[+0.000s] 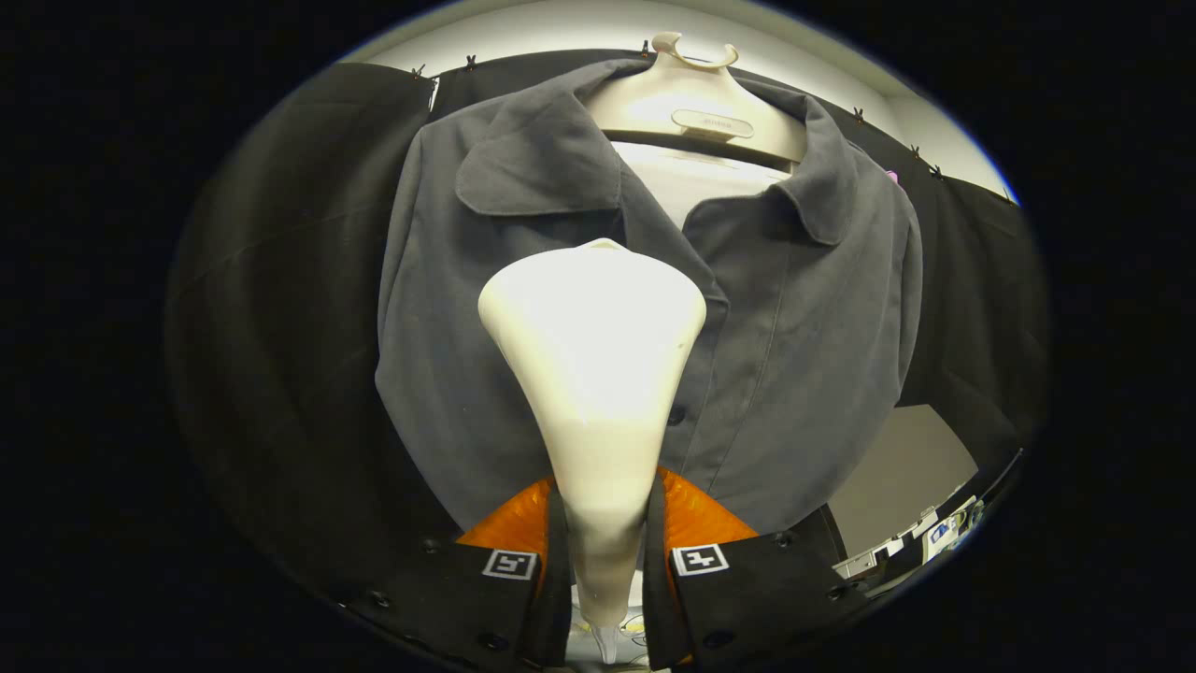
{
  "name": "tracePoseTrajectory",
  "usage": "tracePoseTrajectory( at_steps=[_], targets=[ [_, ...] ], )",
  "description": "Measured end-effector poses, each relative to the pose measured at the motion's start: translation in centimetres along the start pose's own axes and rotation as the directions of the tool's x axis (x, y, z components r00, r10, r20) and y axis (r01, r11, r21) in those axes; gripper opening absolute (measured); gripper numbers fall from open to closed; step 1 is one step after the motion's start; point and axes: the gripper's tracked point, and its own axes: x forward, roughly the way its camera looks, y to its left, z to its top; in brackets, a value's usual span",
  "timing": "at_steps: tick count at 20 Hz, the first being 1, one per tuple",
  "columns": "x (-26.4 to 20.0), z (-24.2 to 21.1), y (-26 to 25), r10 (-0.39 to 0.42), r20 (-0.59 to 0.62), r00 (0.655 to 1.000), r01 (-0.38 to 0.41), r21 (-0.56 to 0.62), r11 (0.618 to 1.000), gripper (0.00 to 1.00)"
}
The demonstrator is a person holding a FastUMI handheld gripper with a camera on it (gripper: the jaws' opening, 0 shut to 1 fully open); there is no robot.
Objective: Iron the clothes twice with a garment steamer, once on the left side and once on the right side.
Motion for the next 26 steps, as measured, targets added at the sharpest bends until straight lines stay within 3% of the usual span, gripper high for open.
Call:
tracePoseTrajectory(
  at_steps=[10,26],
  targets=[
    [2.6,-3.4,-0.3,-0.001,-0.077,0.997,0.003,0.022,1.0,0.39],
    [4.5,-12.6,-0.6,0.0,-0.246,0.969,0.017,0.064,0.998,0.39]
  ],
)
